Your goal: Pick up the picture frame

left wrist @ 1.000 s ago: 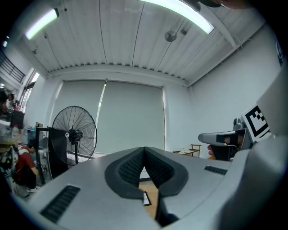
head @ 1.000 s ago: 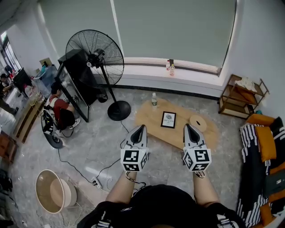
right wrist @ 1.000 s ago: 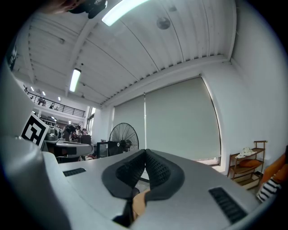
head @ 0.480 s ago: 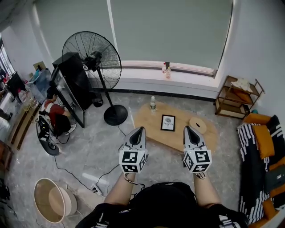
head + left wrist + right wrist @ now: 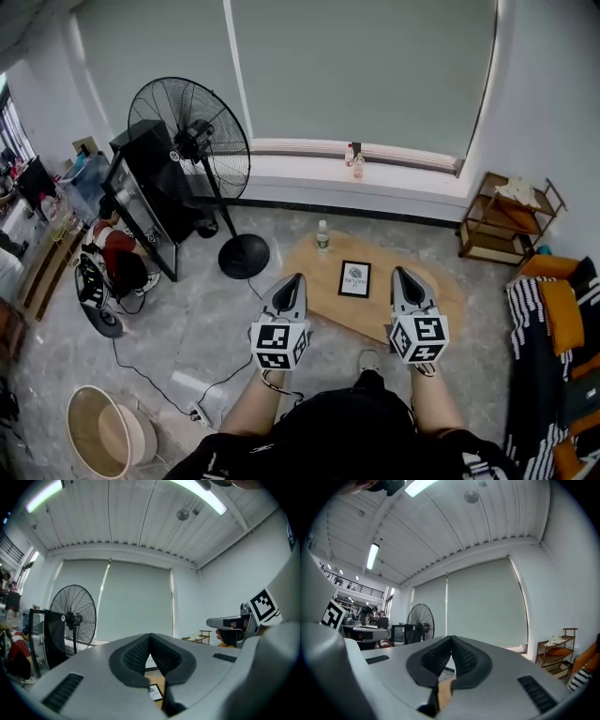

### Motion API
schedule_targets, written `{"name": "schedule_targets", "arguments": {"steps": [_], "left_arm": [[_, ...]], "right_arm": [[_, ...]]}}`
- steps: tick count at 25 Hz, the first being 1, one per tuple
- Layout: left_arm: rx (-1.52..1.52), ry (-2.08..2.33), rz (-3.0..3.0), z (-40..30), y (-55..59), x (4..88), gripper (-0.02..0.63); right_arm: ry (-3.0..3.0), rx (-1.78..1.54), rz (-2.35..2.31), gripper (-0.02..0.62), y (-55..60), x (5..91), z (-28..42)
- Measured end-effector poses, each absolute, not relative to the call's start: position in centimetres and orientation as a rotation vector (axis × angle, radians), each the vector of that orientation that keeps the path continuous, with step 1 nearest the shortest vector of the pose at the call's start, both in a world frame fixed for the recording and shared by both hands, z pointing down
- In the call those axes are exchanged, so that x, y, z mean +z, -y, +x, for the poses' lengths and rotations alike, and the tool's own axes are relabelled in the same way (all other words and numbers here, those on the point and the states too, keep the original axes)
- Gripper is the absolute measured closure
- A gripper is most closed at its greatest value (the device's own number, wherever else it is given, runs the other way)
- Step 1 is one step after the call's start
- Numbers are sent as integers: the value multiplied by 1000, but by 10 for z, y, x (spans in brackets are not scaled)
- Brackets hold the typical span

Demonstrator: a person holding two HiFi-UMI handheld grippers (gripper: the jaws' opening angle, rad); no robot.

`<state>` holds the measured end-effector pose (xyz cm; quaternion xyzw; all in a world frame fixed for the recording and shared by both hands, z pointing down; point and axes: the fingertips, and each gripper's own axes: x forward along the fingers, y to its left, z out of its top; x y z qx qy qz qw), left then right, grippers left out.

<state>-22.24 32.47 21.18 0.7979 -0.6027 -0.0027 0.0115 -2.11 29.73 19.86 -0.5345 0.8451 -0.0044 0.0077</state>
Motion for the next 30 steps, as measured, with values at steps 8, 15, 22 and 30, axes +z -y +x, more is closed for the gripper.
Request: {"name": "schedule_targets", "arguments": {"steps": [8, 15, 22, 30], "left_arm": [[40, 1919, 2472, -163, -190, 214, 586], [88, 1952, 2401, -124, -87, 214, 586], [136, 1978, 2293, -95, 0, 236, 586], [211, 2049, 2149, -72, 55, 261, 586]], "right_arm": [[-2647, -55, -1636, 578, -155, 205, 34], [-2678, -152, -1593, 578, -41, 213, 69], [-2752, -260, -1549, 578, 54, 241, 97], [-2846, -344, -1461, 578, 122, 271, 125]]}}
